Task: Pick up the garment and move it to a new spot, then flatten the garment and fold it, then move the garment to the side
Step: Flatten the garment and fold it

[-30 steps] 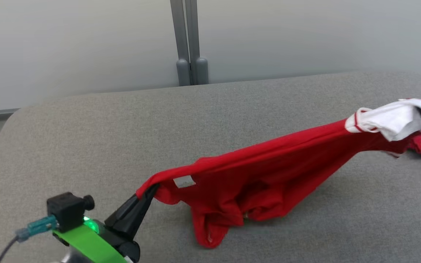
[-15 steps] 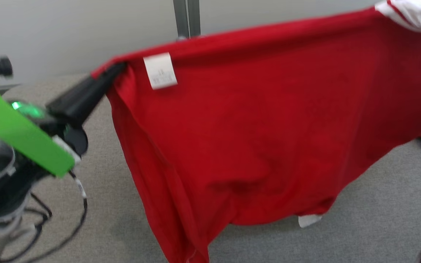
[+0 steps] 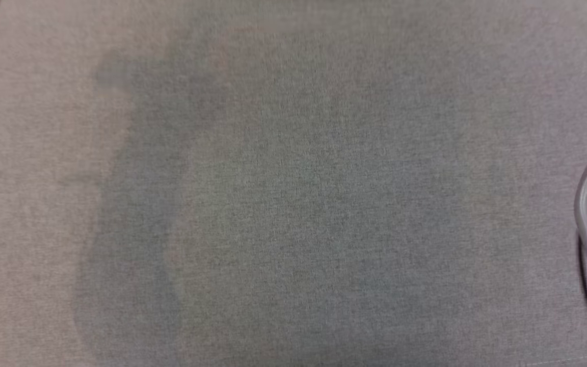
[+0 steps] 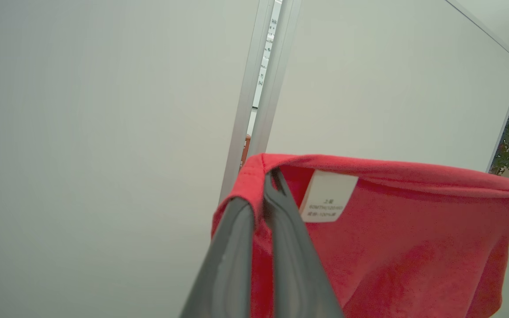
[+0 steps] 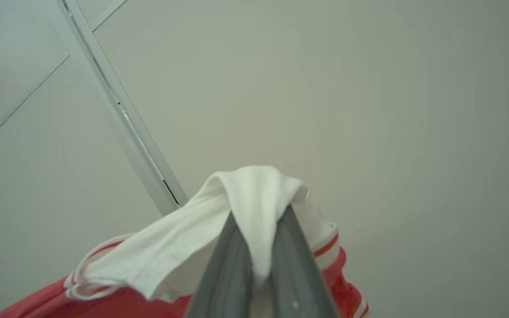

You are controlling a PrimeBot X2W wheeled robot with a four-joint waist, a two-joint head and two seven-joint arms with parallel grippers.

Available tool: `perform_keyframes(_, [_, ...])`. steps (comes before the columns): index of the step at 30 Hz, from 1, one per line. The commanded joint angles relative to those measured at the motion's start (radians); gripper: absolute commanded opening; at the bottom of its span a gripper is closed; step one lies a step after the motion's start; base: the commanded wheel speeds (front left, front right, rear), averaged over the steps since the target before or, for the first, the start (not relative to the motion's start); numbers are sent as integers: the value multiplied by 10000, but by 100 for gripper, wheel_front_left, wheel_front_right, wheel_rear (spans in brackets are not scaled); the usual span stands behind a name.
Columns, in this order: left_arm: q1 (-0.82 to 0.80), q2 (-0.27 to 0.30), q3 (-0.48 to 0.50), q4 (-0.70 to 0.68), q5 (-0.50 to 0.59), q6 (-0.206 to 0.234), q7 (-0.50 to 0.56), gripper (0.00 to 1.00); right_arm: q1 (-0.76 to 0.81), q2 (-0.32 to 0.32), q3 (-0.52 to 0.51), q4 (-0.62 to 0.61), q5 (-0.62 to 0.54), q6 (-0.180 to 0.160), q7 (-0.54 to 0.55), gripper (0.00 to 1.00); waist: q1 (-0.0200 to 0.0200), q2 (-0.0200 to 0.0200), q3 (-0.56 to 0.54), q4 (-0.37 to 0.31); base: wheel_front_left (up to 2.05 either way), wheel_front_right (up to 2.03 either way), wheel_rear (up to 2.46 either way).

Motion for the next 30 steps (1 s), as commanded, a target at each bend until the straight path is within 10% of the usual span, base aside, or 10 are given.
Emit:
perform_keyframes(1, [152, 21, -25, 545, 77, -282, -353, 0, 505, -110, 370, 252, 236, -40, -341, 0, -3, 0, 1422, -139, 0, 0, 0])
perform_keyframes(17, [10060, 1349, -2672, -474, -1527, -978, -1611, 0, 11932, -206, 2268, -1784, 3064, -34, -1261, 0, -3, 0, -1670, -49, 0, 0, 0])
perform_keyframes(30, [16073, 1486, -3066, -5277, -2414, 1536, -2257, 0, 17961, -134, 1797, -4227, 3882, -31, -87, 0, -3, 0, -3059, 470, 0, 0, 0])
